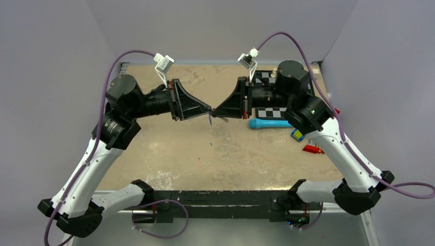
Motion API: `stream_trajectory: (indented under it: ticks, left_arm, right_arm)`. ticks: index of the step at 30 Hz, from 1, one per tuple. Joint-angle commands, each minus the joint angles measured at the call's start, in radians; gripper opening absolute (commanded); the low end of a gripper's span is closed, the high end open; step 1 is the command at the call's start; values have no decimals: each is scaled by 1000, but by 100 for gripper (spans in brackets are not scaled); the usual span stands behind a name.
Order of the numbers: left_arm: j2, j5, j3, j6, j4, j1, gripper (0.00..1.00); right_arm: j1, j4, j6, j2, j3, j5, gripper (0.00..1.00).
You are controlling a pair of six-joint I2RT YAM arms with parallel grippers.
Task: Remove the keys from the keyring
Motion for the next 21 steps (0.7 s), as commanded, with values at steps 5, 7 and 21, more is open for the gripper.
stream_trajectory:
  ticks: [5,7,21]
  left_arm:
    - [83,36,154,144,-141,-11,67]
    - [102,30,198,180,-202,-10,76]
    - [212,123,370,380,-453,-9,68]
  right_arm:
    - [11,23,-4,-41,-30,88,0]
    - [12,-7,-16,-54,-35,96,0]
    - [11,-177,-123,-43,14,50,0]
